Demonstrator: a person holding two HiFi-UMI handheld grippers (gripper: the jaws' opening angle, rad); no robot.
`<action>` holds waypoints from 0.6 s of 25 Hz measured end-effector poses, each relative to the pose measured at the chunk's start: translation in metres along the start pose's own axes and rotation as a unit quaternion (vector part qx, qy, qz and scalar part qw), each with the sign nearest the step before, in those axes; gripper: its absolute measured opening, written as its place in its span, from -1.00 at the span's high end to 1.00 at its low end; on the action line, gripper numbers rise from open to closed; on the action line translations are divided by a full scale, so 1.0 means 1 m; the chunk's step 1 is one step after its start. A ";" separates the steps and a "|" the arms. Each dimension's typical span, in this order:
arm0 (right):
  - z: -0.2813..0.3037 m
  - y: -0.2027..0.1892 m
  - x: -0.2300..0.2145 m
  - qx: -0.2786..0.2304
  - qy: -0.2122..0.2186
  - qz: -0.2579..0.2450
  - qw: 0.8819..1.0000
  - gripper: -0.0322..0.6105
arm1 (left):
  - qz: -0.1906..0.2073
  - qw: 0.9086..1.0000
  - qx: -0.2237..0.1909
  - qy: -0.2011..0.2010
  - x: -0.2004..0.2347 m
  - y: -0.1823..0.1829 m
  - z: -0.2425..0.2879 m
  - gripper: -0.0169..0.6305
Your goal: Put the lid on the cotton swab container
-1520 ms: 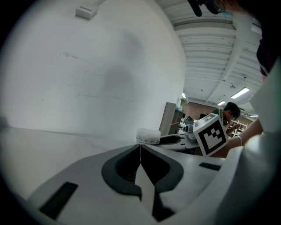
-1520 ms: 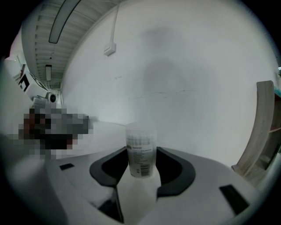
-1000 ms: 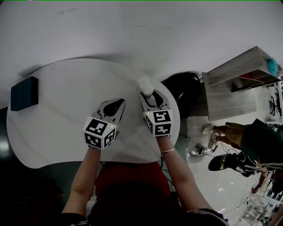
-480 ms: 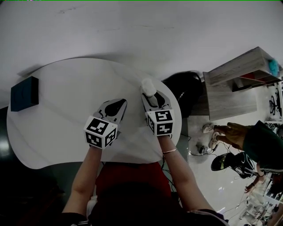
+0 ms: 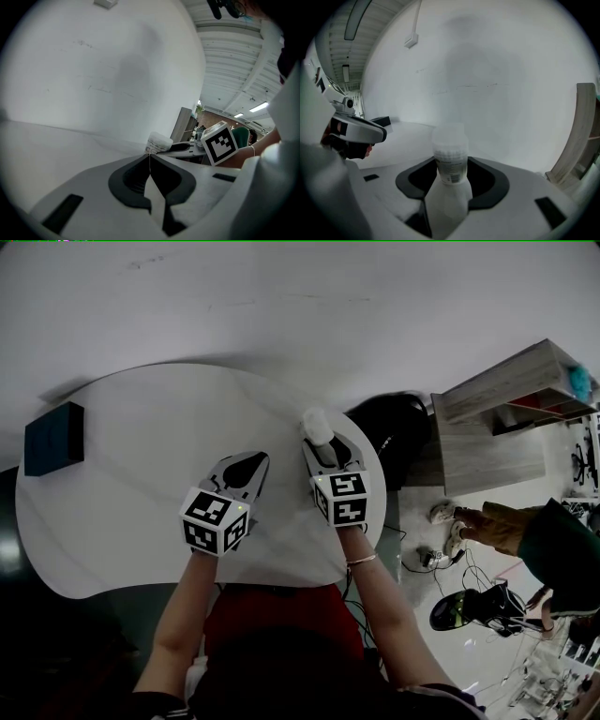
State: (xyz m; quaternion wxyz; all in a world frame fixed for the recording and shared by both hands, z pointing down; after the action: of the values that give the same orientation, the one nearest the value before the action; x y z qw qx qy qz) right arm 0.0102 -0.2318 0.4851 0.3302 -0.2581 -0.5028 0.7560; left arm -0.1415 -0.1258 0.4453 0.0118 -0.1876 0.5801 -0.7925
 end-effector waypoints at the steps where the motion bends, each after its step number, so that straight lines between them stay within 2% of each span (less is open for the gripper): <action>1: 0.000 0.000 0.000 0.000 0.000 0.002 1.000 0.26 | 0.000 1.000 0.000 0.000 0.000 -0.001 -0.001 0.87; 8: -0.009 0.000 0.002 -0.005 0.009 0.009 1.000 0.26 | 0.000 1.000 -0.001 0.001 -0.004 -0.002 -0.006 0.87; 15: -0.031 -0.005 0.007 -0.006 -0.007 0.026 1.000 0.26 | 0.011 1.000 -0.002 -0.007 -0.013 -0.004 -0.014 0.87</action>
State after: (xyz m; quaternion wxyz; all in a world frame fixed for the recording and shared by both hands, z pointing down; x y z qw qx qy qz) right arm 0.0294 -0.2071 0.4781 0.3054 -0.2680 -0.5029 0.7629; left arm -0.1328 -0.1084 0.4415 0.0242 -0.1863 0.5839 -0.7898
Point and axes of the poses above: the fingertips, and each gripper's own axes: z forward along the fingers, x to its left, y out of its top, the point moved 8 cm from there along -z, backward along the fingers, and after that the axes turned 11 degrees about -x, right-handed, at the moved point
